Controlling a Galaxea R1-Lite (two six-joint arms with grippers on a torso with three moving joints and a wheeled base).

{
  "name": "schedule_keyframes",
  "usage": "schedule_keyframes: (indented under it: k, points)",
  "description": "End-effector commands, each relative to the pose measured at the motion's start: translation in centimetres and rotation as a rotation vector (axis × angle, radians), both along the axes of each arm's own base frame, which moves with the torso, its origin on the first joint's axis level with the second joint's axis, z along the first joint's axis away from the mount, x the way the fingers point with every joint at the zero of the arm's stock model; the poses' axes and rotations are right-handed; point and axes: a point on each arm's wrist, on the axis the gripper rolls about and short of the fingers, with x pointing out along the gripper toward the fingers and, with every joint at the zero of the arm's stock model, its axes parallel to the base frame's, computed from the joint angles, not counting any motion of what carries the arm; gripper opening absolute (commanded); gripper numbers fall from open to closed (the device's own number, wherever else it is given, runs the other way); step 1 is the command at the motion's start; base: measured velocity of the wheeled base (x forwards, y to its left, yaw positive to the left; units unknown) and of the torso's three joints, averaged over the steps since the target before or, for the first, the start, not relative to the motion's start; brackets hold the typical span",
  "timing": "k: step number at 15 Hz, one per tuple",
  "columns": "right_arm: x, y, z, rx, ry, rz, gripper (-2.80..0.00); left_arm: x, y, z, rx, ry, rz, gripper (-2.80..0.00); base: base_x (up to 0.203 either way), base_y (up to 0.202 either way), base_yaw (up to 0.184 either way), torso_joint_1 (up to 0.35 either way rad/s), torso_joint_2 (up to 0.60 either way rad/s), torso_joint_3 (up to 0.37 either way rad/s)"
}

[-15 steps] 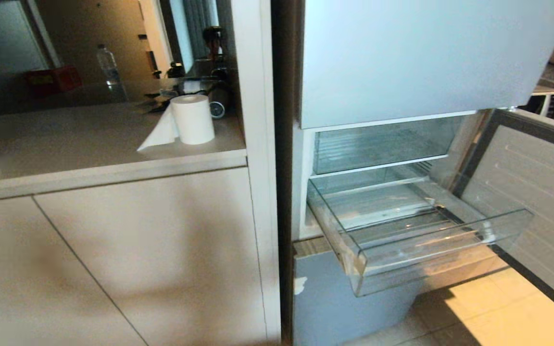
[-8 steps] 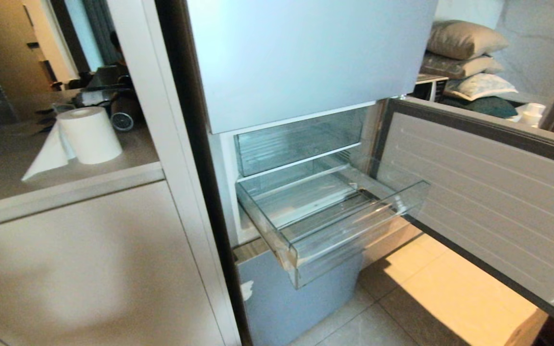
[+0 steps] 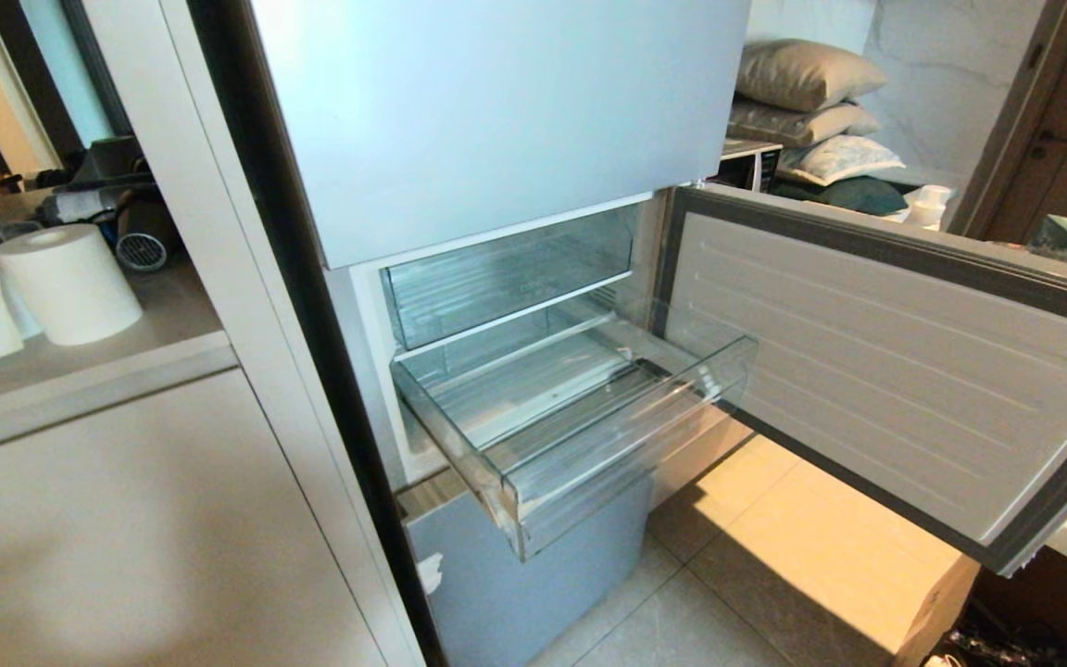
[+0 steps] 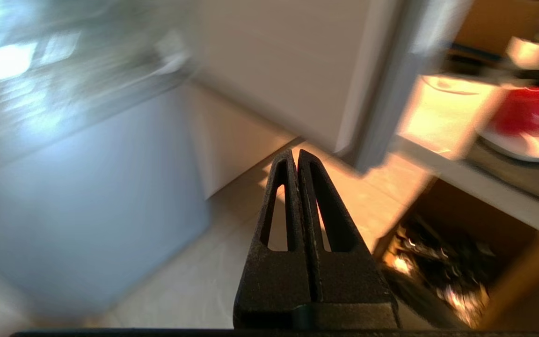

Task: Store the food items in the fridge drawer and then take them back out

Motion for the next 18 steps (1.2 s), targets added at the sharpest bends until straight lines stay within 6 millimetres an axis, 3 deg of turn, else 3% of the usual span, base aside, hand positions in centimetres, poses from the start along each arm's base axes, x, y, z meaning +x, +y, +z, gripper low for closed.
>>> schedule_keyframes:
  k: [1,3,4,8,12,18]
  points:
    - [3.9,-0.8,3.4,0.097,0.129,-0.203,-2.80,0.0,0.0,0.0,-0.001,0.001,0.001,-2.80,0.000,0.000,0.000,0.000,0.00,0.000]
    - [5.8,-2.6,4.9,0.179,0.142,-0.465,-2.80,0.0,0.0,0.0,0.001,0.001,0.001,-2.80,0.000,0.000,0.000,0.000,0.00,0.000]
    - [6.7,-3.8,5.3,0.217,0.147,-0.557,0.00,0.0,0.0,0.0,0.001,0.001,0.001,-2.80,0.000,0.000,0.000,0.000,0.00,0.000]
    - [8.8,-9.4,5.8,0.341,0.165,-0.742,0.00,0.0,0.0,0.0,0.001,0.002,0.001,-2.80,0.000,0.000,0.000,0.000,0.00,0.000]
    - [10.0,-15.7,5.1,0.353,0.107,-0.876,0.00,0.0,0.0,0.0,0.001,0.002,0.001,-2.80,0.000,0.000,0.000,0.000,0.00,0.000]
    - [12.3,-25.0,-0.8,0.328,0.096,-0.959,0.00,0.0,0.0,0.0,0.001,0.001,0.001,-2.80,0.000,0.000,0.000,0.000,0.00,0.000]
